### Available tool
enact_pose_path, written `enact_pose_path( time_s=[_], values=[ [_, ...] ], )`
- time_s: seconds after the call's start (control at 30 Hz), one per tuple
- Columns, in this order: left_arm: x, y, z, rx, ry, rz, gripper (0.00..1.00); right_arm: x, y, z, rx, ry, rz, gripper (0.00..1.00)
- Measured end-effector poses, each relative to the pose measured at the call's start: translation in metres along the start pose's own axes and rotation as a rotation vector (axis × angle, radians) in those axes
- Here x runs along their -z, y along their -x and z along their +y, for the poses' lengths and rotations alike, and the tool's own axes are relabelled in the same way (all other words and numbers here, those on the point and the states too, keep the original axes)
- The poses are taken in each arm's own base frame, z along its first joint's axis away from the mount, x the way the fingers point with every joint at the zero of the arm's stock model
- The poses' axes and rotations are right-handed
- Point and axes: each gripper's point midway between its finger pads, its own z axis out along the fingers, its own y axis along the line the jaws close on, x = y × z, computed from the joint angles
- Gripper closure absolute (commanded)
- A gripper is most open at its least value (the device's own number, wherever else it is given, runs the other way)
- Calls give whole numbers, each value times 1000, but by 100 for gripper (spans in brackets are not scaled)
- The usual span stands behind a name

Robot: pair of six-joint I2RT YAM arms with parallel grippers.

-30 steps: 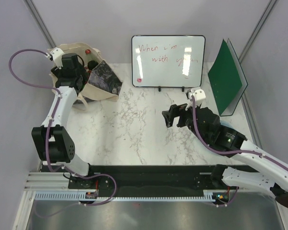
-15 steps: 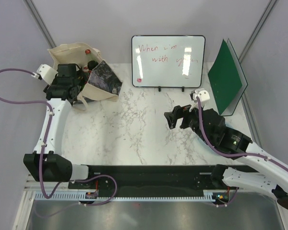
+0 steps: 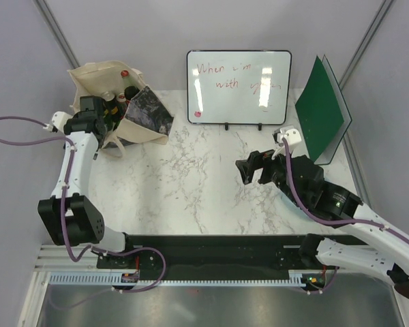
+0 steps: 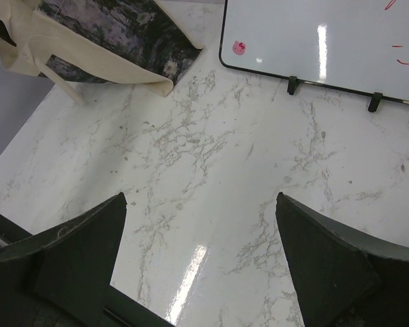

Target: Place the beverage into the canvas bag

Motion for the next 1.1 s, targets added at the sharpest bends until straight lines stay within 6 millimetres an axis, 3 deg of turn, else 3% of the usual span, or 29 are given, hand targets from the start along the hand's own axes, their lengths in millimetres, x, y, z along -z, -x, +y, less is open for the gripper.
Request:
enact_pose_path(
  time_s=[0.13,0.3,0.4,0.47,0.5,0.57,0.6,0.63,1.1],
  values=[
    [-9,-10,4,23,30,20,31,-3,-3,1,6,-4,12,2],
    [-14,-19,4,36,35,42,32,-7,-4,2,10,-8,23,2],
    [-20,-24,2,37,41,53,42,-8,-4,3,5,-10,26,2],
    [-23,-26,2,38,44,55,51,-9,-3,4,3,-10,27,2],
    [-24,-28,2,39,44,57,64,-9,-2,4,1,-10,25,2],
    [-24,-28,1,40,39,59,77,-10,1,6,-4,-9,22,2],
    [-24,-28,-1,45,34,57,91,-10,2,7,-4,-9,21,2],
    [-24,-27,-1,45,32,56,97,-11,3,7,-5,-9,21,2],
    [-3,-7,-16,35,-89,3,98,-17,-4,1,-19,-65,45,2]
  ],
)
